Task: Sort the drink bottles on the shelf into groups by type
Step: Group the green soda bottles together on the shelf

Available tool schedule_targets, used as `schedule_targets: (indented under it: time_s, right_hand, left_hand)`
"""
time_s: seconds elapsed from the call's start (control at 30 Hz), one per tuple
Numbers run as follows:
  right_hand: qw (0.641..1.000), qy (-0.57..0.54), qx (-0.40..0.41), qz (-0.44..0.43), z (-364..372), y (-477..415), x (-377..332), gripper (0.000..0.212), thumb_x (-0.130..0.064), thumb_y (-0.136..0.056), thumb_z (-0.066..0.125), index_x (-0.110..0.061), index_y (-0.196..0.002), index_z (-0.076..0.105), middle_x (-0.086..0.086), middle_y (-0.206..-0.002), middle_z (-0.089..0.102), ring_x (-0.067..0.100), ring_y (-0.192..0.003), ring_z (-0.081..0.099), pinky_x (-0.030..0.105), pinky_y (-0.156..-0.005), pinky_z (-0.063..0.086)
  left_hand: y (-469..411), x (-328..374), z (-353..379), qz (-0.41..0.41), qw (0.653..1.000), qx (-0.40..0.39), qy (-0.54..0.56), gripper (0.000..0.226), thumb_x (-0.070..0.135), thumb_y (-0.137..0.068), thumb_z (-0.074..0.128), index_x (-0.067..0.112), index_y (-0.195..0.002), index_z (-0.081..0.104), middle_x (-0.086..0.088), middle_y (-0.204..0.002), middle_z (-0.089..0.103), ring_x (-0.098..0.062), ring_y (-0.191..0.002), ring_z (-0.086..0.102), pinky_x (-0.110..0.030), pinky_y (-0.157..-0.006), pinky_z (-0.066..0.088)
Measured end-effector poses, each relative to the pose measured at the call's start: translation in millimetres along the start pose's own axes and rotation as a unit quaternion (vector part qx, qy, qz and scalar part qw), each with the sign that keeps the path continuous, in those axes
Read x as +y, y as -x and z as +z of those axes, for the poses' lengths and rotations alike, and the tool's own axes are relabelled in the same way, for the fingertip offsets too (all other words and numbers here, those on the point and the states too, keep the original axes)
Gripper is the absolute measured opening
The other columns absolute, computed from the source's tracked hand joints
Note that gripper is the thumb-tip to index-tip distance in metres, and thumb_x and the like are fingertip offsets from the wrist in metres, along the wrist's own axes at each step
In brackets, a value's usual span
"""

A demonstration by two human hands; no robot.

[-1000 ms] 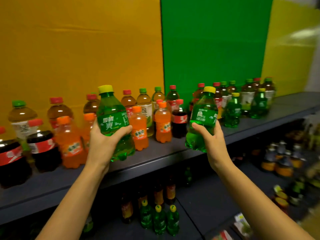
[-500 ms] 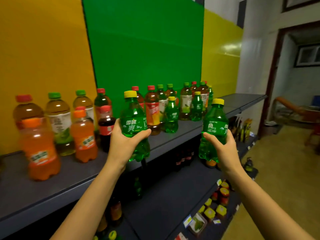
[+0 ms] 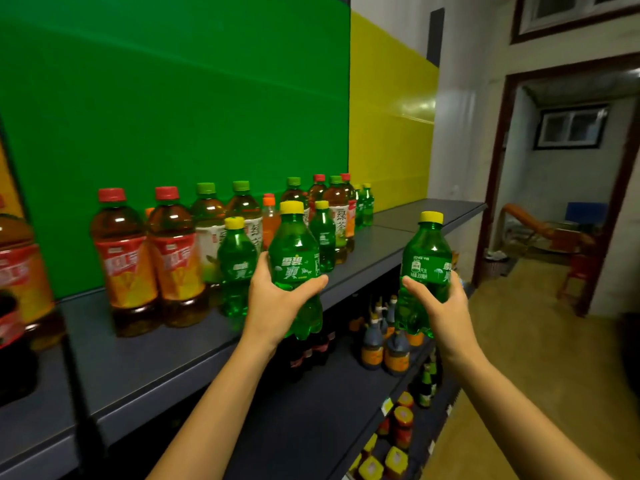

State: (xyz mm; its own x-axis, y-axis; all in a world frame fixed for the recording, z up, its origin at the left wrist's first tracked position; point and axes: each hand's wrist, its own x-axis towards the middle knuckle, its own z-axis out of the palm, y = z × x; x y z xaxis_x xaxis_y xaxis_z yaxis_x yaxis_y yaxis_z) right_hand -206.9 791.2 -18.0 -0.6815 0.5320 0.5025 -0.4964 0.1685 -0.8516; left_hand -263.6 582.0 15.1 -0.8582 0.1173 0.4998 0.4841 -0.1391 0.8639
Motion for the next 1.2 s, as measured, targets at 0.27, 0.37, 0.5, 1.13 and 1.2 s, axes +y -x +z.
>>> schedule_targets:
  time_s: [0.27, 0.37, 0.5, 1.13, 1.2]
  right_hand:
    - [1.000, 0.012, 0.010, -0.001, -35.1, -85.8, 47.6, 0.040, -0.019, -0.080, 0.068, -0.019, -0.115, 0.049, -0.007, -0.101, 0.062, 0.004, -0.090, 0.061, 0.011, -0.061, 0.050]
    - [1.000, 0.008, 0.009, -0.001, -41.8, -122.2, 70.2, 0.040, -0.020, -0.080, 0.068, -0.021, -0.115, 0.050, -0.007, -0.103, 0.062, 0.007, -0.095, 0.060, 0.018, -0.070, 0.050]
    - [1.000, 0.011, -0.014, 0.001, -48.5, -185.7, 97.1, 0.052, -0.025, -0.077, 0.072, -0.019, -0.122, 0.048, -0.003, -0.113, 0.062, 0.011, -0.103, 0.060, 0.028, -0.083, 0.049]
    - [0.990, -0.034, -0.136, 0.028, -36.8, -395.8, 191.7, 0.080, -0.056, -0.054, 0.077, -0.027, -0.122, 0.047, -0.002, -0.120, 0.060, 0.020, -0.114, 0.057, 0.053, -0.096, 0.046]
    - [0.985, -0.043, -0.168, 0.018, -30.2, -418.3, 204.9, 0.082, -0.055, -0.055, 0.076, -0.026, -0.126, 0.045, -0.002, -0.123, 0.059, 0.020, -0.116, 0.056, 0.052, -0.098, 0.045]
  left_hand:
    - [-73.0, -53.3, 96.9, -0.002, 0.998, -0.055, -0.015, 0.057, 0.013, -0.065, 0.082, 0.020, -0.112, 0.051, -0.002, -0.104, 0.064, -0.014, -0.092, 0.064, -0.026, -0.076, 0.054]
    - [-104.3, -75.8, 127.7, 0.000, 0.998, -0.059, -0.017, 0.059, 0.013, -0.065, 0.082, 0.018, -0.115, 0.050, -0.001, -0.104, 0.064, -0.014, -0.093, 0.064, -0.026, -0.077, 0.055]
    - [-147.9, -101.3, 169.6, 0.003, 0.999, -0.049, -0.001, 0.060, 0.009, -0.066, 0.081, 0.027, -0.114, 0.050, 0.008, -0.105, 0.064, -0.002, -0.093, 0.063, -0.013, -0.076, 0.052]
    - [-282.7, -178.3, 269.1, -0.023, 0.997, 0.047, -0.062, 0.055, 0.018, -0.064, 0.083, 0.038, -0.100, 0.046, 0.018, -0.103, 0.057, 0.006, -0.094, 0.056, -0.010, -0.068, 0.043]
    - [-293.6, -184.1, 273.8, -0.033, 0.994, 0.057, -0.082, 0.062, 0.021, -0.062, 0.084, 0.032, -0.111, 0.048, 0.012, -0.108, 0.060, -0.003, -0.099, 0.058, -0.020, -0.078, 0.048]
